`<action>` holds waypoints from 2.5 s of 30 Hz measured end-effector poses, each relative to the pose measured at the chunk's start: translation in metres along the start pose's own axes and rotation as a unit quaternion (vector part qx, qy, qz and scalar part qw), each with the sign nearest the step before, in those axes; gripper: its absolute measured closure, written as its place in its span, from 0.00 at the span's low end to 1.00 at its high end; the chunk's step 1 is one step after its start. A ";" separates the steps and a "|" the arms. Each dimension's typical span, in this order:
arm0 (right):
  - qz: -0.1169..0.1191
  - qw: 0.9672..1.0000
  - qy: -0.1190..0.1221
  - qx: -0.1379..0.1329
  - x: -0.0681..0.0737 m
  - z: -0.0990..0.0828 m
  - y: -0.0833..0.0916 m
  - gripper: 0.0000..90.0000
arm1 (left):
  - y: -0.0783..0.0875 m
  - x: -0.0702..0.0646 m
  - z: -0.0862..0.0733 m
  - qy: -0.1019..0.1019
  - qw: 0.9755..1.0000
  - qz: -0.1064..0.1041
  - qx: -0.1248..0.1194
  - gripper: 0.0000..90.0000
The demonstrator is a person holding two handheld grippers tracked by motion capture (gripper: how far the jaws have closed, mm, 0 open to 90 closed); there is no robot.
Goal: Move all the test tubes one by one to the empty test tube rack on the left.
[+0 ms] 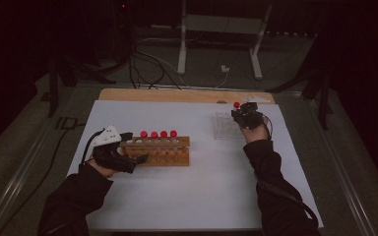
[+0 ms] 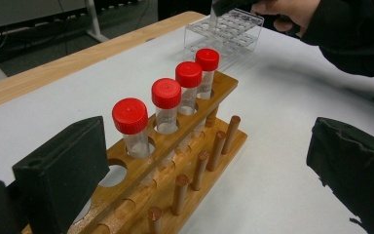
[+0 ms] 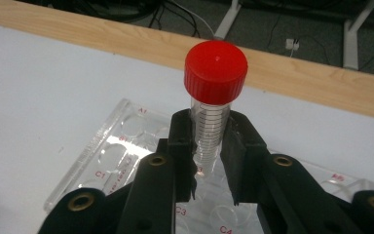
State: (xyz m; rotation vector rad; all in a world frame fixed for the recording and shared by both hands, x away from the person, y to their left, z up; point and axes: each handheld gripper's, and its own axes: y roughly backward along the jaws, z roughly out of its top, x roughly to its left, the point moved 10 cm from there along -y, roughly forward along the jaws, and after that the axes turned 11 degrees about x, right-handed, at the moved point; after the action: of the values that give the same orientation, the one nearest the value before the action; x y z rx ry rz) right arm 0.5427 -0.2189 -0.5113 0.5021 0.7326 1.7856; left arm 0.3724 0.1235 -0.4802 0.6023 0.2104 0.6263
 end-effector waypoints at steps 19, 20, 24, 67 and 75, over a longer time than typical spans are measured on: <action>-0.008 0.999 0.027 -0.030 0.001 0.020 0.039 0.83 | 0.004 -0.005 0.004 -0.002 1.000 -0.008 -0.001 0.02; -0.008 0.999 0.029 -0.032 0.001 0.021 0.041 0.83 | 0.004 -0.005 0.004 -0.003 1.000 -0.008 -0.001 0.02; -0.005 0.999 0.036 -0.034 0.004 0.023 0.048 0.83 | 0.003 -0.007 0.005 -0.008 1.000 -0.009 -0.001 0.02; 0.140 0.973 0.180 -0.017 0.120 -0.043 0.100 0.83 | -0.003 -0.040 0.018 -0.038 0.998 -0.042 -0.001 0.03; 0.171 0.964 0.206 -0.002 0.145 -0.066 0.104 0.83 | -0.009 -0.058 0.026 -0.056 0.997 -0.061 0.003 0.03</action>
State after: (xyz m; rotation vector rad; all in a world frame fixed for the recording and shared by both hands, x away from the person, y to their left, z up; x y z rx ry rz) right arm 0.3816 -0.1201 -0.4893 0.2638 0.9708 2.2517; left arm 0.3400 0.0706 -0.4638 0.6237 0.1439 0.4722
